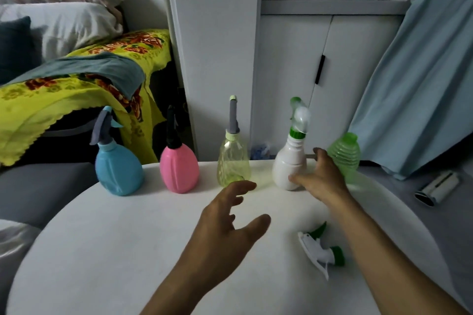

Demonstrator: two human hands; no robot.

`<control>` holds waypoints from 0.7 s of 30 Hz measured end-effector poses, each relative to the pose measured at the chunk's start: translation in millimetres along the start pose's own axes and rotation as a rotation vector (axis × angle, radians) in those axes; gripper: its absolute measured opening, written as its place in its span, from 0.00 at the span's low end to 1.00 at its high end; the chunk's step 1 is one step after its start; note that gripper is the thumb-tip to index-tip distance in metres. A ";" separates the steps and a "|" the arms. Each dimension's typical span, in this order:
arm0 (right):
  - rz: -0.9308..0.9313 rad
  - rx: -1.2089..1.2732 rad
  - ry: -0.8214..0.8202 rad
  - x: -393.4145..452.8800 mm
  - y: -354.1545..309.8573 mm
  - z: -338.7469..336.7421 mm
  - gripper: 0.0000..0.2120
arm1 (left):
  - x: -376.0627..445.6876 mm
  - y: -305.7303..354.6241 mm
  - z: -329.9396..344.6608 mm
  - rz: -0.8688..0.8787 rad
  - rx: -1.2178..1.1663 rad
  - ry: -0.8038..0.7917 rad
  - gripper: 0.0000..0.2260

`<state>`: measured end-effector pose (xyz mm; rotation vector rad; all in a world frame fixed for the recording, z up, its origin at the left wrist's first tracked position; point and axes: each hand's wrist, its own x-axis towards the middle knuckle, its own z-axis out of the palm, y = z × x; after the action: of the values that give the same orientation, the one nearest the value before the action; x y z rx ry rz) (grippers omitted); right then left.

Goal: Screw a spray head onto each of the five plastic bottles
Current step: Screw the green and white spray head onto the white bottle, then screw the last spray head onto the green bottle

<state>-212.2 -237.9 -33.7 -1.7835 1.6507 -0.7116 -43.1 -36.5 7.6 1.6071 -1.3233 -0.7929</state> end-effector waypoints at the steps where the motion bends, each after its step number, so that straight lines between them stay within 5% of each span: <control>1: 0.011 -0.084 -0.020 -0.7 0.0 -14.3 0.35 | 0.7 -1.7 -0.1 -0.002 -0.001 0.001 0.21; 4: 0.086 -0.151 0.122 0.7 1.6 -55.1 0.13 | 2.1 -6.0 0.5 -0.003 0.009 0.017 0.22; 8: 0.089 0.031 0.533 7.8 16.9 -71.9 0.20 | 4.1 -8.8 3.8 -0.013 0.024 0.026 0.23; 14: 0.056 0.311 0.471 38.6 42.0 -41.8 0.53 | 4.5 -14.0 10.3 -0.019 0.037 0.023 0.23; 21: 0.058 0.250 0.428 50.6 56.1 -35.2 0.31 | -0.3 -14.4 12.5 0.033 0.060 0.032 0.20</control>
<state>-271.7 -293.4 -51.8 -1.4682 1.7764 -1.2808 -48.3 -38.5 -10.7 1.6346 -1.3586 -0.7106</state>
